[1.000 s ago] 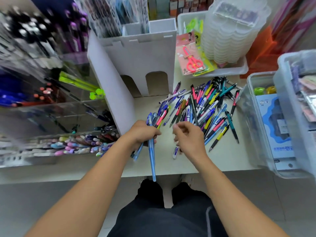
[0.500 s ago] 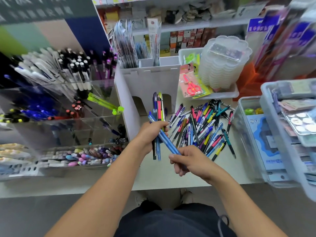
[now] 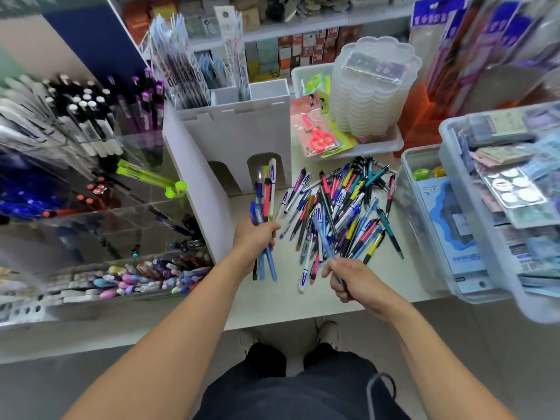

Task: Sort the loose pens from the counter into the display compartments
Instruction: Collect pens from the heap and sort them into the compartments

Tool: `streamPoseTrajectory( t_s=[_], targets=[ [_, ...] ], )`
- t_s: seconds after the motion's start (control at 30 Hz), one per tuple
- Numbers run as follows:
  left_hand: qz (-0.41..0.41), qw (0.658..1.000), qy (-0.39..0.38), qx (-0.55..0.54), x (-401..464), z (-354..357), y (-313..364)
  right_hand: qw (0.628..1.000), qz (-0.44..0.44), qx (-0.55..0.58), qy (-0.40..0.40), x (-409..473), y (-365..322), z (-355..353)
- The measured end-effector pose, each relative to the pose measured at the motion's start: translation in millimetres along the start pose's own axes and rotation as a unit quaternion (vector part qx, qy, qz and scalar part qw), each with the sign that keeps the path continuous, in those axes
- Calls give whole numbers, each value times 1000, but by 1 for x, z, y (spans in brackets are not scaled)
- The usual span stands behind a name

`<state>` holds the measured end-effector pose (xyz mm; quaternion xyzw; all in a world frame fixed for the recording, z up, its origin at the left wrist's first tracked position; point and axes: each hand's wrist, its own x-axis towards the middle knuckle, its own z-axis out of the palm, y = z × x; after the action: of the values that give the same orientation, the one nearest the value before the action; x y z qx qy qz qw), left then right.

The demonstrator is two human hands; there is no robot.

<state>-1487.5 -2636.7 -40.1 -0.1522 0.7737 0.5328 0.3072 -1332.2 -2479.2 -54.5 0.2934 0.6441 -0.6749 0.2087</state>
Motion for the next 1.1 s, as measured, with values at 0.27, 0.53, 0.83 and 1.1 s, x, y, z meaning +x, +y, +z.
streamPoseTrajectory(
  t_s=[0.27,0.53,0.83,1.1],
  targets=[
    [36,997,-34,-51,-23,-5,-3,995,-95,-25,4,20,-37,61],
    [102,982,-23,-157,-36,-26,31,985,-135,-103,9,7,-42,44],
    [104,967,-59,-226,-47,-27,53,977,-62,144,-141,-19,-74,31],
    [109,970,-38,-216,-67,-24,55,987,-151,11,52,-27,-90,25]
  ],
)
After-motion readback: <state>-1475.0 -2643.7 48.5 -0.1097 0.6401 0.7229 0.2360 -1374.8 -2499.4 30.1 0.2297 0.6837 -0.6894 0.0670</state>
